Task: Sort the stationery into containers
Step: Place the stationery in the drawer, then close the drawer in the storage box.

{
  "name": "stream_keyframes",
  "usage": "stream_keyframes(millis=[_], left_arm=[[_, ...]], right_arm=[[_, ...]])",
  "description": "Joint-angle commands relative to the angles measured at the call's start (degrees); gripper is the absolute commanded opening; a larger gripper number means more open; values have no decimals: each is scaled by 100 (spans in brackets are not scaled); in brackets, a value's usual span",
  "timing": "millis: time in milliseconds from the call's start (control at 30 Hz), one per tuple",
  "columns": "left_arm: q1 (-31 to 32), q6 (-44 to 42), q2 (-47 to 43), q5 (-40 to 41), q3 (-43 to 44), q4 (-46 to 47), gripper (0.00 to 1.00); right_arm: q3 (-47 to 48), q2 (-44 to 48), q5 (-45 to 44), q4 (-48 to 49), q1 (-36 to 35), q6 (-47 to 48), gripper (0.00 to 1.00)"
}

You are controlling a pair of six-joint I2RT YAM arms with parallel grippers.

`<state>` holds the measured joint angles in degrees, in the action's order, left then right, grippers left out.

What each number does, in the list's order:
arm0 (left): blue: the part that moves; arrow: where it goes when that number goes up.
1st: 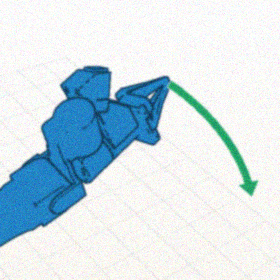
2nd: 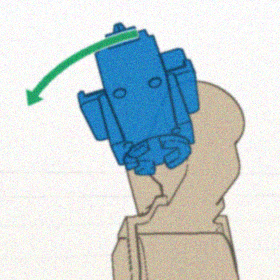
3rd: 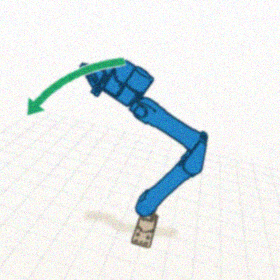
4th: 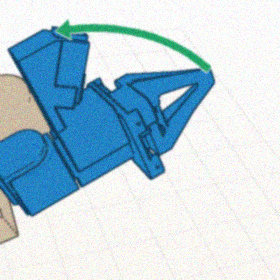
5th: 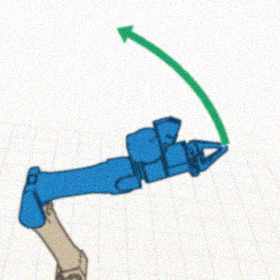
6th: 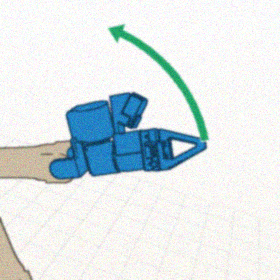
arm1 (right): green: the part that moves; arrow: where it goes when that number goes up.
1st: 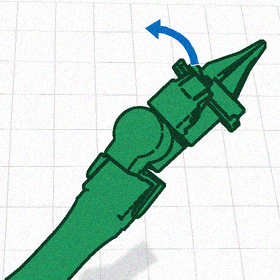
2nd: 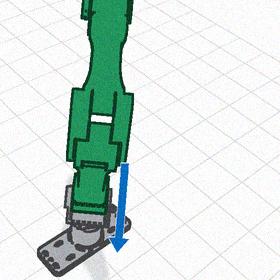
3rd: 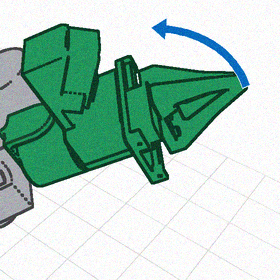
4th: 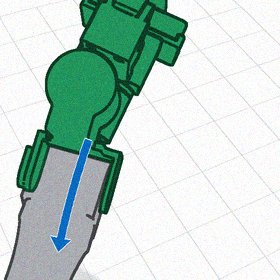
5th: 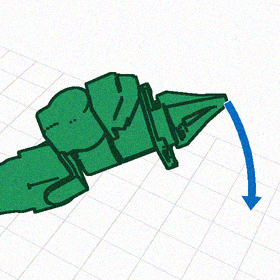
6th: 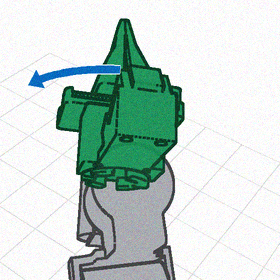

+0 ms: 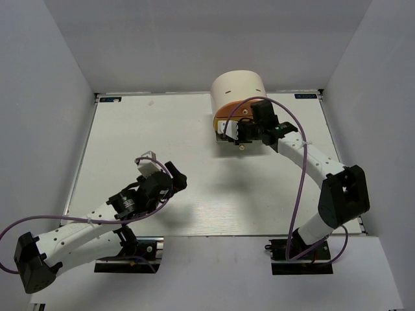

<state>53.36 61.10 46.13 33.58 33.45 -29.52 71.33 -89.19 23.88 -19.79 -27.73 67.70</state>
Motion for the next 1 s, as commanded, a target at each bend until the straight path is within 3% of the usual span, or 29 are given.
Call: stream_keyframes(millis=[0, 167, 233, 367, 567, 633, 700, 733, 967], left_arm=[[25, 59, -77, -71, 47, 51, 100], [25, 60, -78, -71, -5, -1, 100], [25, 60, -78, -71, -5, -1, 100], [25, 60, -78, -71, -5, -1, 100], [25, 60, -78, -71, -5, -1, 100], [25, 60, -78, -71, -5, -1, 100], [25, 60, -26, -71, -5, -1, 100], [25, 60, -25, -71, -5, -1, 100], [25, 60, -25, -71, -5, 51, 100]], right_arm=[[-75, -213, -252, 538, 13, -258, 9], [-146, -538, -507, 792, 13, -275, 20], [-85, -652, -603, 898, 4, -327, 33], [-49, -723, -630, 889, 4, -381, 47], [-216, -477, -490, 968, 21, -512, 51], [-234, -371, -385, 951, 22, -609, 33], [-225, -301, -183, 863, 30, -636, 5], [-225, -266, -104, 732, 56, -609, 0], [-23, -388, 599, -234, 57, 41, 0]])
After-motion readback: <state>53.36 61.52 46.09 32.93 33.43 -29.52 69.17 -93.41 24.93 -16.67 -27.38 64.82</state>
